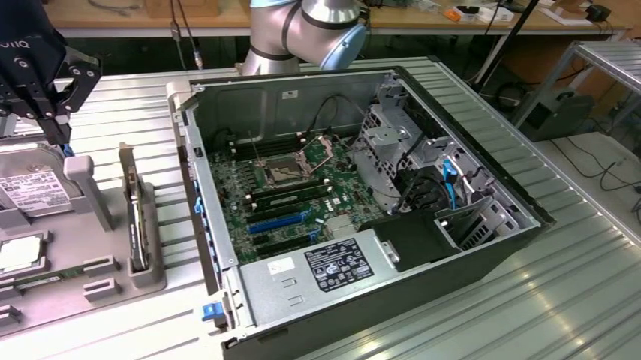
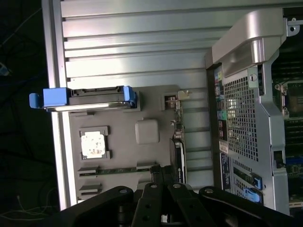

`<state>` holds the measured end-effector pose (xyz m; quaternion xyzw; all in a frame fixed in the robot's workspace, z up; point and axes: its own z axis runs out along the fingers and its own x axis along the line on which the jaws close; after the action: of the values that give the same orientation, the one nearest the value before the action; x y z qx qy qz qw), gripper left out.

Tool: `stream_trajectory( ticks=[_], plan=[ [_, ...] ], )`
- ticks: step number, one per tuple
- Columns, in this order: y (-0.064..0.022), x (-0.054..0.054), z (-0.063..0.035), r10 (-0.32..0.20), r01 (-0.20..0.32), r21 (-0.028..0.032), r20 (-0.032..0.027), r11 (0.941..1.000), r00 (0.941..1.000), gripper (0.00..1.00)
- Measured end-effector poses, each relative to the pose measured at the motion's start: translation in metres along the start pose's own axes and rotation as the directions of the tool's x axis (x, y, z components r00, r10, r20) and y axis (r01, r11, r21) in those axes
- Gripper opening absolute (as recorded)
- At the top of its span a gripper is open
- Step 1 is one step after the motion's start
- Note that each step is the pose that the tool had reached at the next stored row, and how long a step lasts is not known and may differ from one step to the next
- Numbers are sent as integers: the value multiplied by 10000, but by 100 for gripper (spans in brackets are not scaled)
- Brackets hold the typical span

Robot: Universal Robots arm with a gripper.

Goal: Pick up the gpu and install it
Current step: 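Pick up the gpu and move the gpu toward the slot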

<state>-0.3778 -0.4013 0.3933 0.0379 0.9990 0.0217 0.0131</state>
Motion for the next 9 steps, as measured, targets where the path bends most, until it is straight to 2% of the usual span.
stream_trajectory(
  ticks=[9],
  plan=[
    [-5, 68, -2, 0, 0, 0, -1, 10000, 10000, 11]
  ],
)
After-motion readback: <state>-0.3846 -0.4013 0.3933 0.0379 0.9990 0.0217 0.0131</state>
